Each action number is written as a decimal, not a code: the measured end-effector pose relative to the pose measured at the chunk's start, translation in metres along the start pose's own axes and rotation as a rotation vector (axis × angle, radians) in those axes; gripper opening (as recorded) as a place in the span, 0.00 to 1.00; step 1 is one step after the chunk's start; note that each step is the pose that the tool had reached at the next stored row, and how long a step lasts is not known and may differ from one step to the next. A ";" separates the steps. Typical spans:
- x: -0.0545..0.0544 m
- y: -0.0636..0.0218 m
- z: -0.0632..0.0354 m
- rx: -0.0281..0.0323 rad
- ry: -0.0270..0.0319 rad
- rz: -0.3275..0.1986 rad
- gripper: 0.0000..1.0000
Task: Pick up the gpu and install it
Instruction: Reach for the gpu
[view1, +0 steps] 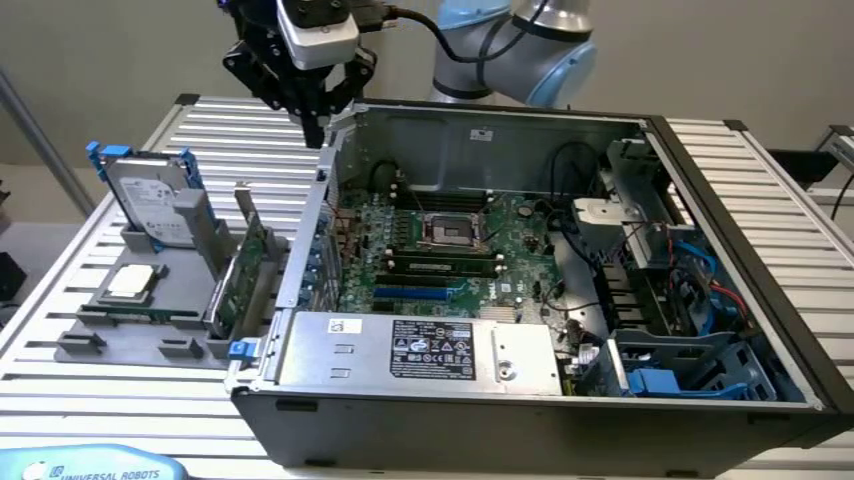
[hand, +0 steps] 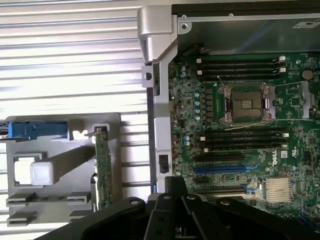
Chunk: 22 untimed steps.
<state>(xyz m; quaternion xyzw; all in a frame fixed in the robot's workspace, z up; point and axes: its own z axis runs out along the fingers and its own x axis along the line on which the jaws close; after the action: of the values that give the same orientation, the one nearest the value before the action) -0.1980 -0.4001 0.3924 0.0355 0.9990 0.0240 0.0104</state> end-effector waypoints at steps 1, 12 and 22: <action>0.004 -0.0007 -0.0001 0.0001 0.0001 0.000 0.11; 0.054 -0.0124 0.0014 0.0005 0.0001 0.000 0.11; 0.077 -0.0329 0.0059 0.0015 0.0073 0.000 0.11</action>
<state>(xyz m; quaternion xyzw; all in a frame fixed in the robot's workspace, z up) -0.2766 -0.4272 0.3835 0.0355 0.9991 0.0234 0.0067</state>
